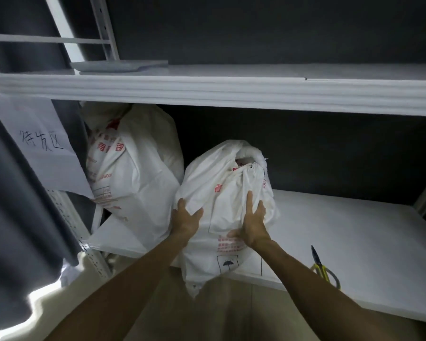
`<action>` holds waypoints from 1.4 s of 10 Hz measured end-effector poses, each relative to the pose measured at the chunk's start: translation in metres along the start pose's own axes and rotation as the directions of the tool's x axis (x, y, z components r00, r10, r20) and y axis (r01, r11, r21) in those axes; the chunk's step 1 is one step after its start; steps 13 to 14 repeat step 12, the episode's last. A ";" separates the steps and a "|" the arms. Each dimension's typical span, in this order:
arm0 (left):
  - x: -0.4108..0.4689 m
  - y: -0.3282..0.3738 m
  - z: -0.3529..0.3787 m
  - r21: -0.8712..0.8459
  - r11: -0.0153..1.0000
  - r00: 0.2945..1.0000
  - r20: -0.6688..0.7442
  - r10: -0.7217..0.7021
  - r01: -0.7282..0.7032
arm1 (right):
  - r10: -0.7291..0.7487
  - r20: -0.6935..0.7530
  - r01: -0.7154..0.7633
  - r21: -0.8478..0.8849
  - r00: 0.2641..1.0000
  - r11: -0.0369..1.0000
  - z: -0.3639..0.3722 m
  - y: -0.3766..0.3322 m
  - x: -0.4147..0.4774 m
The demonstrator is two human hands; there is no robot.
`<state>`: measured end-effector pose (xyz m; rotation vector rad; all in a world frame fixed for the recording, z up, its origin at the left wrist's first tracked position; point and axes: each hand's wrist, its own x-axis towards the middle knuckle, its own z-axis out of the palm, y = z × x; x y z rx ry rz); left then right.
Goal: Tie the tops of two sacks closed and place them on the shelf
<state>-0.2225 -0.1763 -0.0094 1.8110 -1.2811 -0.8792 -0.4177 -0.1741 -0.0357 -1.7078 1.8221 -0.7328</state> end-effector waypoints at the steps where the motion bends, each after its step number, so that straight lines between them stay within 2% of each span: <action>1: 0.027 0.001 -0.002 -0.065 0.998 1.000 0.008 0.007 -0.006 | 0.012 0.009 -0.012 -0.017 1.000 1.000 0.005 -0.012 0.037; 2: 0.048 0.000 0.000 -0.076 0.997 0.995 0.101 0.005 0.002 | 0.017 0.030 -0.015 -0.066 0.999 0.998 -0.002 -0.010 0.078; 3: 0.059 -0.006 0.006 -0.005 0.997 0.982 0.171 0.081 -0.082 | 0.031 0.005 -0.030 -0.151 1.000 0.988 -0.010 -0.007 0.105; 4: 0.076 -0.005 0.015 0.003 0.990 0.975 0.175 0.140 -0.143 | 0.012 -0.020 -0.017 -0.264 1.000 0.964 -0.011 -0.007 0.125; 5: 0.094 0.003 0.024 0.041 0.986 0.972 0.181 0.151 -0.161 | 0.030 -0.074 -0.051 -0.298 0.997 0.953 -0.006 -0.003 0.142; 6: 0.108 0.008 0.033 0.045 0.985 0.974 0.164 0.155 -0.164 | -0.016 -0.119 -0.021 -0.305 0.993 0.952 -0.008 -0.001 0.151; 7: 0.115 0.010 0.039 0.055 0.985 0.976 0.156 0.151 -0.161 | 0.008 -0.106 -0.042 -0.319 0.994 0.947 -0.016 -0.001 0.158; 9: 0.109 0.008 0.039 0.092 0.985 0.978 0.164 0.132 -0.149 | 0.067 -0.016 -0.069 -0.345 0.998 0.936 -0.030 -0.005 0.144; 10: 0.095 0.015 0.032 0.147 0.980 0.977 0.185 0.106 -0.134 | 0.065 -0.019 -0.067 -0.407 0.998 0.911 -0.045 -0.016 0.124; 11: 0.075 0.024 0.016 0.203 0.973 0.972 0.228 0.063 -0.110 | 0.016 -0.066 -0.043 -0.446 0.998 0.894 -0.060 -0.035 0.103; 12: 0.062 0.026 -0.014 0.192 0.972 0.968 0.235 0.089 -0.136 | -0.090 -0.142 0.011 -0.481 0.986 0.877 -0.071 -0.056 0.078; 14: 0.062 0.026 -0.014 0.192 0.972 0.968 0.235 0.089 -0.136 | -0.090 -0.142 0.011 -0.481 0.986 0.877 -0.071 -0.056 0.078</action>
